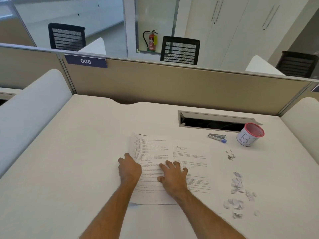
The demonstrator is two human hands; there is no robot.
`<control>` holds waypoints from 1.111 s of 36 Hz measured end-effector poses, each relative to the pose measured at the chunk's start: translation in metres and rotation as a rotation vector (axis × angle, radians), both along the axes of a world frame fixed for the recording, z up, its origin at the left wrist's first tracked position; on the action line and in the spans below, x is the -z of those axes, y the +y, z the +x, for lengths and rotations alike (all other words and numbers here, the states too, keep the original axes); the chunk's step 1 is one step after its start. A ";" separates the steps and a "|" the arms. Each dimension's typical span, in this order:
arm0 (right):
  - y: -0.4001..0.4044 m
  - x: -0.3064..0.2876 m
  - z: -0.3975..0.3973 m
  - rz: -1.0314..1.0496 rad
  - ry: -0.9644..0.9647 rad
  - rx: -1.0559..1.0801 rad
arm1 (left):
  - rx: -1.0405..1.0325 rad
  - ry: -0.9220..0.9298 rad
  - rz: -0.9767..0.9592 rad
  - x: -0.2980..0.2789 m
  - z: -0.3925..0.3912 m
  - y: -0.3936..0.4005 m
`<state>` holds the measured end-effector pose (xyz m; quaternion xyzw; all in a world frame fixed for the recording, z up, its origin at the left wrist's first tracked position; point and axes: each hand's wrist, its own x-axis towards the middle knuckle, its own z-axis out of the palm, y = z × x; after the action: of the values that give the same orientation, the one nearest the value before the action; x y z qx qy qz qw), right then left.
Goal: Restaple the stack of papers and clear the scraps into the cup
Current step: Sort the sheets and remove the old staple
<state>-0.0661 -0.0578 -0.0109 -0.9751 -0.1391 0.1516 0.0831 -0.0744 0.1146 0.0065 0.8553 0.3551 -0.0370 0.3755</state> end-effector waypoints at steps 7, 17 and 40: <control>0.000 -0.002 0.000 -0.003 0.012 -0.004 | -0.132 -0.020 -0.143 -0.015 0.007 0.001; -0.008 -0.007 0.002 0.099 0.014 0.022 | 0.053 -0.181 -0.134 -0.035 0.002 -0.003; -0.153 -0.053 0.027 1.161 0.243 0.756 | 0.125 -0.348 -0.559 -0.057 0.015 -0.092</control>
<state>-0.0391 -0.2106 0.0420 -0.7306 0.1613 0.1214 0.6522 -0.0592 0.0221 0.0637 0.7329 0.2086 -0.0093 0.6475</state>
